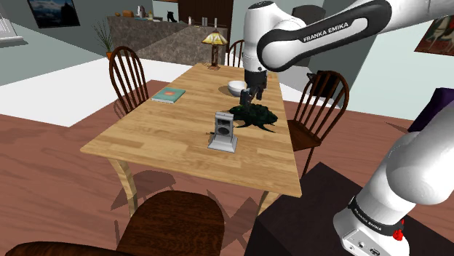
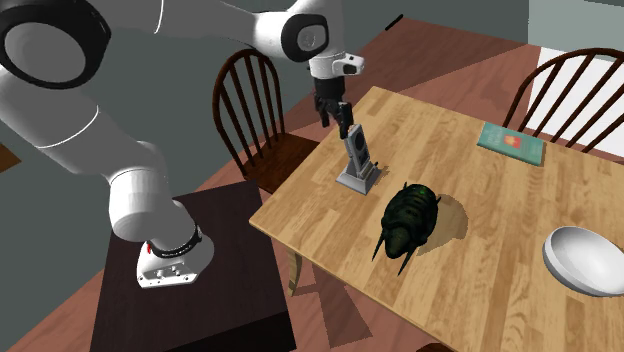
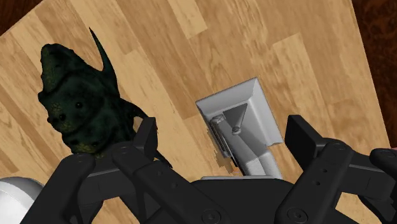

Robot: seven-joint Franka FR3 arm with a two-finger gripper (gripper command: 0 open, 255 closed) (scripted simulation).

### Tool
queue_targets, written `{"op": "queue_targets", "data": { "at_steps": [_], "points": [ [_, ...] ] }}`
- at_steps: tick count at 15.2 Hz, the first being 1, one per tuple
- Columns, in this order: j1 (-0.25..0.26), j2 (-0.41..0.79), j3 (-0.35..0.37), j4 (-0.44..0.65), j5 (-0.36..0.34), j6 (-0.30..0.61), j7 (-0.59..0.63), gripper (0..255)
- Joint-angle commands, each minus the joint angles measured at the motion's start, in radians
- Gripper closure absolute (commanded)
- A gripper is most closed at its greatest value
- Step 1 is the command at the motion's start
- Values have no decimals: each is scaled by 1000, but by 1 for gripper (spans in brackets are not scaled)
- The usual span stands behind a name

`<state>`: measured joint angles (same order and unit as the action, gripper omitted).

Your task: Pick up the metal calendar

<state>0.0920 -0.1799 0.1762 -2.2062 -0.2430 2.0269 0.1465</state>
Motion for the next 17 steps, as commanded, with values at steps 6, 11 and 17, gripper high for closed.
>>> {"op": "queue_targets", "data": {
  "at_steps": [6,11,17],
  "points": [
    [26,253,53,128,-212,99,91,0],
    [34,309,50,126,-259,146,128,0],
    [34,335,46,109,-281,183,154,255]
  ]
}}
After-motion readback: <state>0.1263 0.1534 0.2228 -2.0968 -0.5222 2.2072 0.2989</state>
